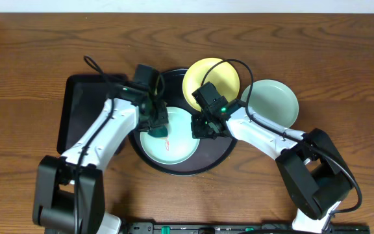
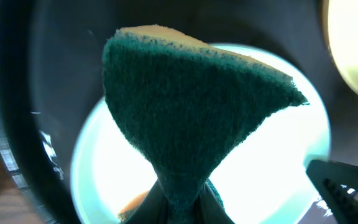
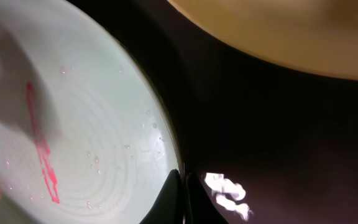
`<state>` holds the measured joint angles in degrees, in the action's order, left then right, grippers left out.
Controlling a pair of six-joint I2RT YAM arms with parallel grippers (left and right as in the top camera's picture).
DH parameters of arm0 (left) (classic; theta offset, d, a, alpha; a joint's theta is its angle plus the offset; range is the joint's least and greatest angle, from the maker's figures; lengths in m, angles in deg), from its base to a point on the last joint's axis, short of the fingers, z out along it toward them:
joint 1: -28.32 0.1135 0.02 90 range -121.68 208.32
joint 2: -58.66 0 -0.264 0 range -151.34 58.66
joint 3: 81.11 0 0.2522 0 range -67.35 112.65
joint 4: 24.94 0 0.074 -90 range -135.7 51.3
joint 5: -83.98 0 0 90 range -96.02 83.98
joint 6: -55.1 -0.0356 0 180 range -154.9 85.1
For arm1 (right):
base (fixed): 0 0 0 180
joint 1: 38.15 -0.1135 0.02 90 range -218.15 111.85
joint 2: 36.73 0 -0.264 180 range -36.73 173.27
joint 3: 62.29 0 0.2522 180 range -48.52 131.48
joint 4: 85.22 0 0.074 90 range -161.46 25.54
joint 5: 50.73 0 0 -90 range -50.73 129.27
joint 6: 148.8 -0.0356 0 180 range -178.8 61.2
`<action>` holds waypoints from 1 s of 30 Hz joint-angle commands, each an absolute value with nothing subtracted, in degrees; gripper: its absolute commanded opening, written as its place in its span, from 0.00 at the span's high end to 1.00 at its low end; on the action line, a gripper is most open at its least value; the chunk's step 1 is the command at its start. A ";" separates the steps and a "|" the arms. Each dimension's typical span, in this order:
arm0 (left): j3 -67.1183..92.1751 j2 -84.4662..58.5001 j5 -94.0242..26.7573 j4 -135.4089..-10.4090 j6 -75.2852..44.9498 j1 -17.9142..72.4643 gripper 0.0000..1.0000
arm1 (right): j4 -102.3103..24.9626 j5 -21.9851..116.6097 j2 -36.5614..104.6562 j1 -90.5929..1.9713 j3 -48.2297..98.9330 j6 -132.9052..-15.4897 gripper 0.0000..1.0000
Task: Clean dirty plates on tray and stack at the side
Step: 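Scrub the held pale green plate with the sponge in the left gripper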
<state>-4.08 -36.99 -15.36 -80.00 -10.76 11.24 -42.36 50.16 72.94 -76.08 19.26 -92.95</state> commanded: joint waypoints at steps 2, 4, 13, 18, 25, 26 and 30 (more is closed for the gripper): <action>-5.42 -40.18 -15.86 -79.78 -9.04 8.95 0.93 | -42.36 50.25 72.96 -75.73 20.23 -93.91 0.99; -5.42 -41.47 -15.95 -79.87 -8.40 7.92 0.93 | -42.36 50.25 72.96 -75.73 20.23 -93.91 0.99; -5.42 -43.57 -25.68 -78.43 -14.87 6.17 0.93 | -42.38 50.25 72.96 -75.73 20.20 -93.89 0.99; -5.42 -43.57 -27.19 -77.12 -18.54 6.41 0.93 | -42.42 50.23 72.96 -75.73 20.23 -93.89 0.99; -5.39 -43.55 2.06 -81.99 4.12 6.81 0.93 | -42.42 50.23 72.96 -75.73 20.23 -93.89 0.99; -5.39 -43.57 1.86 -82.54 4.62 6.81 0.93 | -42.42 50.23 72.96 -75.73 20.23 -93.89 0.99; -5.42 -43.57 -4.24 -83.80 4.56 6.35 0.93 | -42.58 50.23 72.96 -75.69 20.20 -93.89 0.99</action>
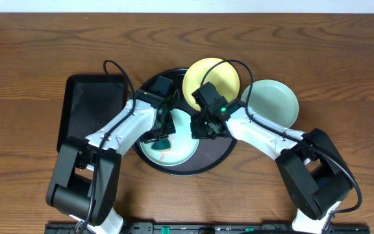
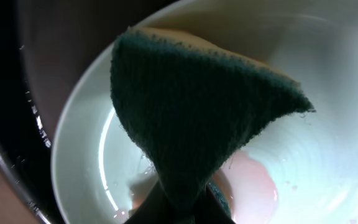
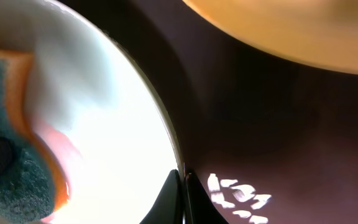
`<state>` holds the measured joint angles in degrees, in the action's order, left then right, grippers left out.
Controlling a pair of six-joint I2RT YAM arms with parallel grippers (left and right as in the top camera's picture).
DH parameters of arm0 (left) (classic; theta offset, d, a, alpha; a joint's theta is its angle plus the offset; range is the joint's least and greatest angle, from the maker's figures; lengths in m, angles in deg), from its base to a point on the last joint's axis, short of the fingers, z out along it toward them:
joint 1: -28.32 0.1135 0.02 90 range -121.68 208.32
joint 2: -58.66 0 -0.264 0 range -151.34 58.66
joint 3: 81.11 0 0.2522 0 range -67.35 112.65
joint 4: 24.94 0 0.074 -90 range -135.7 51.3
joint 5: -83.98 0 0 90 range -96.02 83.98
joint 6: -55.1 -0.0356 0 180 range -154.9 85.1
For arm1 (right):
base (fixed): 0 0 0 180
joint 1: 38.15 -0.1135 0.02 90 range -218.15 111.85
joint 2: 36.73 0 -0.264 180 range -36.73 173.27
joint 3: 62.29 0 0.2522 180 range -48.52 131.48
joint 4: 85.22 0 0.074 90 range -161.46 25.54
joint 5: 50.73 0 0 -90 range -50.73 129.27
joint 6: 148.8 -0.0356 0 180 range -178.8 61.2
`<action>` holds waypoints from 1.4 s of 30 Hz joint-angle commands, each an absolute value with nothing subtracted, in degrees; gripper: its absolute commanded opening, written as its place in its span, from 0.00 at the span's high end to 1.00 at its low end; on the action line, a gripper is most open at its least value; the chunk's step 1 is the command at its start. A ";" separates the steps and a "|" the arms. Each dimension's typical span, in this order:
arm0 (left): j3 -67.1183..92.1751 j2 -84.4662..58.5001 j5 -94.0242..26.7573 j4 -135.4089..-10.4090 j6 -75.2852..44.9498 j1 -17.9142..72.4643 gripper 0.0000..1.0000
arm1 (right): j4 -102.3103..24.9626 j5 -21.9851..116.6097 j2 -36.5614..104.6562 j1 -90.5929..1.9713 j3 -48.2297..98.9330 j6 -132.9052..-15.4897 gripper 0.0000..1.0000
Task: Clean dirty plates on tray and stack at the side
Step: 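Scrub the held pale green plate with the sponge in the left gripper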
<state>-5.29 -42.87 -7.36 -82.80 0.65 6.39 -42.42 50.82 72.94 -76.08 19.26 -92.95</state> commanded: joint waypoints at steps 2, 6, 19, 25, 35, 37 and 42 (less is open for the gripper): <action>-5.42 -43.57 -8.21 -83.54 3.16 5.93 0.93 | -42.58 50.21 72.96 -75.69 20.23 -93.89 0.99; -5.42 -43.57 -18.99 -79.83 -7.35 4.73 0.92 | -42.55 50.21 72.96 -75.69 20.20 -93.87 0.99; -5.42 -43.57 -1.15 -86.58 6.68 4.40 0.93 | -42.53 50.23 72.96 -75.69 20.23 -93.48 0.99; -5.42 -43.57 -6.75 -85.92 3.47 4.36 0.92 | -42.58 50.23 72.96 -75.69 20.23 -93.48 0.99; -5.42 -43.57 -16.74 -72.96 -11.90 4.73 0.92 | -42.53 50.23 72.96 -75.69 20.23 -93.45 0.99; -5.42 -43.57 -11.03 -72.15 -10.20 4.97 0.93 | -42.53 50.21 72.96 -75.69 20.23 -93.45 0.99; -5.42 -43.57 5.36 -71.54 -4.38 5.32 0.93 | -42.53 50.23 72.96 -75.69 20.20 -93.45 0.99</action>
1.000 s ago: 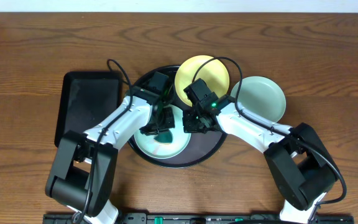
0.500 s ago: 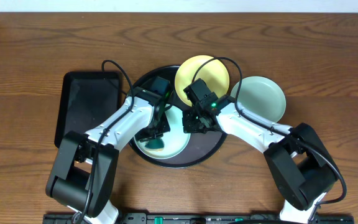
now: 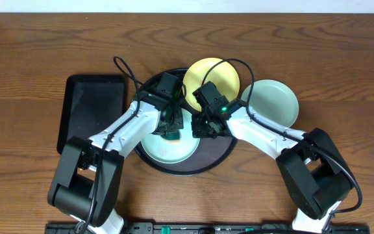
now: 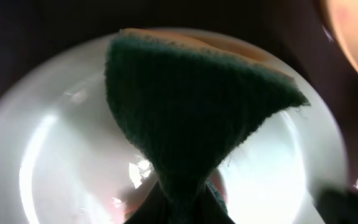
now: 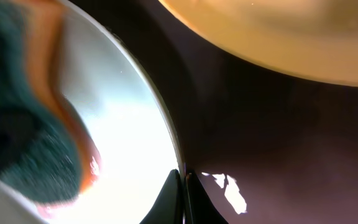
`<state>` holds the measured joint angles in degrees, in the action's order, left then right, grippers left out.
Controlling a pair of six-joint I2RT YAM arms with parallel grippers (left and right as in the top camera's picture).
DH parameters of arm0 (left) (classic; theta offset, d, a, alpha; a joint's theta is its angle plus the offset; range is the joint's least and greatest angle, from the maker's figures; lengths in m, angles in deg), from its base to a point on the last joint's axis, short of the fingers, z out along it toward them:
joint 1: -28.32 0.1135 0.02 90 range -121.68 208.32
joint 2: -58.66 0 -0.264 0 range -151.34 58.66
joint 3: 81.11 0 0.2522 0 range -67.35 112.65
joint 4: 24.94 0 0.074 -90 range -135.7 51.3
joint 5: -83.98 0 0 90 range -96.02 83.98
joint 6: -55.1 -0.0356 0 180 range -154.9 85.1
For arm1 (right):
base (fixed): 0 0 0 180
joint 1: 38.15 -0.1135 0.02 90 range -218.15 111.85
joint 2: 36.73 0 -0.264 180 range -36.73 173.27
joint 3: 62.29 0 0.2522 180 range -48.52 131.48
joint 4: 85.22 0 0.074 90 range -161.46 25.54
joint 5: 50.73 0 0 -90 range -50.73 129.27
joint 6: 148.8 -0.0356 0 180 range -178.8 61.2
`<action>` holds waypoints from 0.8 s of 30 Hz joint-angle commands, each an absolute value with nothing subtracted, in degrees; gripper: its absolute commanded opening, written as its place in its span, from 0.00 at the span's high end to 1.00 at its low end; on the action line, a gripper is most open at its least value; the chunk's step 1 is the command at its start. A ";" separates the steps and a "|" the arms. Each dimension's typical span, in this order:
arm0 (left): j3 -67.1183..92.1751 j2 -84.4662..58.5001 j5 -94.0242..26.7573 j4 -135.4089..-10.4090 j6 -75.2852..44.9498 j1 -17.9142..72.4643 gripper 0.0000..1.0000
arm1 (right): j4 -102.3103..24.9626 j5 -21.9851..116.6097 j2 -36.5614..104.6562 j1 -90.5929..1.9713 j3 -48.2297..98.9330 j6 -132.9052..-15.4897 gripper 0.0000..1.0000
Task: Clean dirty plates on tray and stack at the side
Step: 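Scrub the held pale green plate with the sponge in the left gripper, then retract the left gripper with the sponge to the black tray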
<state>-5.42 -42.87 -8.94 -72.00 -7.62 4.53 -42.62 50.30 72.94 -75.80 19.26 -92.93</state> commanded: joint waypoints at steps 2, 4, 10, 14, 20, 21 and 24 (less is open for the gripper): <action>-5.42 -43.57 11.61 -71.32 -3.00 5.34 0.93 | -42.53 50.23 72.96 -75.69 20.23 -93.45 0.99; -5.42 -43.57 15.61 -70.84 -2.85 5.56 0.93 | -42.53 50.21 72.96 -75.69 20.23 -93.45 0.99; -3.27 -43.11 18.01 -71.26 -2.96 7.16 0.93 | -42.55 50.21 72.96 -75.64 20.23 -93.45 0.99; 0.35 -40.34 14.93 -73.86 -5.28 8.84 0.93 | -42.53 50.21 72.96 -75.62 20.23 -93.43 0.99; 5.25 -32.53 7.39 -80.07 -7.97 12.53 0.93 | -42.53 50.25 72.94 -75.62 20.40 -92.54 0.99; 5.34 -30.11 5.80 -80.96 -8.67 13.89 0.93 | -42.40 50.25 72.92 -75.64 20.77 -91.84 0.99; 5.34 -26.81 4.88 -82.93 -8.97 16.47 0.93 | -41.96 50.25 72.66 -75.64 21.91 -89.63 0.99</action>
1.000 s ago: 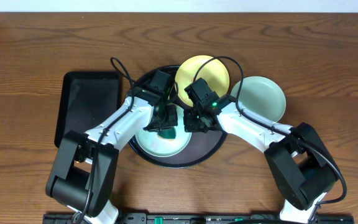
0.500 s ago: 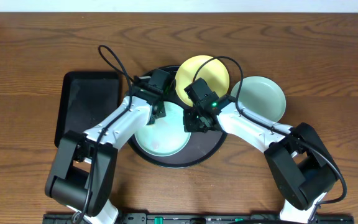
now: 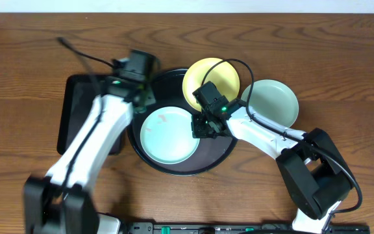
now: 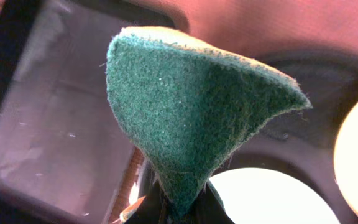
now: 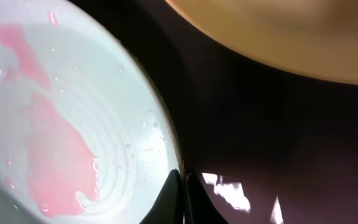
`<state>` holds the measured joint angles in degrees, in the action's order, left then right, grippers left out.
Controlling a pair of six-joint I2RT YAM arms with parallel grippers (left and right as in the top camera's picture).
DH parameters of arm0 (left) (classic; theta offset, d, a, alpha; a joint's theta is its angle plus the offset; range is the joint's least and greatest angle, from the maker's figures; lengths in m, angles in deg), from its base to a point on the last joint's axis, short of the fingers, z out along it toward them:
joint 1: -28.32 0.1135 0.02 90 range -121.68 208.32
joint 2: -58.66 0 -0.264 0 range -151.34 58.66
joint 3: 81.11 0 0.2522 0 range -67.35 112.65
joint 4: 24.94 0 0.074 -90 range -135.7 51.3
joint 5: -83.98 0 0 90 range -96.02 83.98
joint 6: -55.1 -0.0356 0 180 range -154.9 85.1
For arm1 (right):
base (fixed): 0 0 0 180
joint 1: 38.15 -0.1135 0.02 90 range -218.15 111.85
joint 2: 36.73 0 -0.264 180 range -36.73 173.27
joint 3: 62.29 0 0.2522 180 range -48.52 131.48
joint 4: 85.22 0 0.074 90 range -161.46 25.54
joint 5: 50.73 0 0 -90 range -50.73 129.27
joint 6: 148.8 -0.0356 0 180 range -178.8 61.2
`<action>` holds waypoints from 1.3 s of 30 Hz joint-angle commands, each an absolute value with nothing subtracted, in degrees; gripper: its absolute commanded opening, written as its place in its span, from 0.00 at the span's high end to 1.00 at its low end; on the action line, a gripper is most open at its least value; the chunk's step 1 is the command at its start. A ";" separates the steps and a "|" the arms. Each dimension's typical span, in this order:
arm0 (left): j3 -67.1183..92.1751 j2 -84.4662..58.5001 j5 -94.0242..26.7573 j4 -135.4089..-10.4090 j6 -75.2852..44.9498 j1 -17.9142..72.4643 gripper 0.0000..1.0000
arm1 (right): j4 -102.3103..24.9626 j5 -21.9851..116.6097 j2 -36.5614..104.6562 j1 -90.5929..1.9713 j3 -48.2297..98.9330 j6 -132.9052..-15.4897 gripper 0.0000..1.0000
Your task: Clean dirty plates on tray and stack at the side
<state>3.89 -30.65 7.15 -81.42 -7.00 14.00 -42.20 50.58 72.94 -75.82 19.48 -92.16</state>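
Observation:
A pale blue plate [image 3: 169, 135] lies on the round dark tray [image 3: 216, 155]; in the right wrist view the plate [image 5: 104, 93] carries a broad pink smear [image 5: 55, 149]. My right gripper [image 3: 201, 128] is shut on that plate's right rim, seen close in the right wrist view [image 5: 182, 186]. A yellow plate [image 3: 211, 81] sits at the tray's back. My left gripper [image 3: 140, 91] is shut on a green sponge [image 4: 191, 106], held up over the tray's left rim, off the plate.
A black rectangular tray [image 3: 83, 120] lies left of the round tray, under the left arm. A pale green plate [image 3: 270, 104] rests on the wooden table [image 3: 343, 78] to the right. The right arm's cable arcs over the yellow plate.
My left gripper has moved with the sponge from the blue plate's upper part back and to the left, off the plate. The plate's pink smear now shows uncovered. The right gripper has not moved.
First the sponge was at the blue plate's left side, a thin red streak on the plate. Then it lay on the plate's middle, then at its upper part. Now it is off the plate, and the streak has become a wide pink smear. The right gripper stayed on the rim throughout.

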 commanded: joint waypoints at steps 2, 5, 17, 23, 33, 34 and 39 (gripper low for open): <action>5.34 -24.53 4.88 -84.88 -9.32 19.07 0.93 | -41.42 50.23 72.35 -75.77 23.02 -87.53 0.99; 5.34 -22.76 4.90 -87.19 -9.85 23.57 0.93 | -41.22 48.39 71.72 -76.39 24.29 -85.06 0.99; 5.25 -23.70 4.90 -90.06 -9.85 33.19 0.93 | -38.49 43.76 71.91 -77.52 25.28 -85.48 0.99; 5.25 -23.70 4.90 -90.08 -9.82 33.19 0.93 | -37.24 43.78 72.18 -77.57 25.69 -86.28 0.99; 5.25 -23.70 4.90 -90.10 -9.82 33.19 0.93 | -37.00 45.03 74.97 -77.52 25.19 -89.43 0.98; 5.25 -23.70 4.90 -90.08 -9.80 33.19 0.93 | -37.00 45.20 74.97 -77.41 25.19 -89.43 0.98; 5.25 -23.70 4.90 -90.08 -9.82 33.19 0.93 | -37.44 45.20 75.89 -77.43 25.19 -89.45 0.94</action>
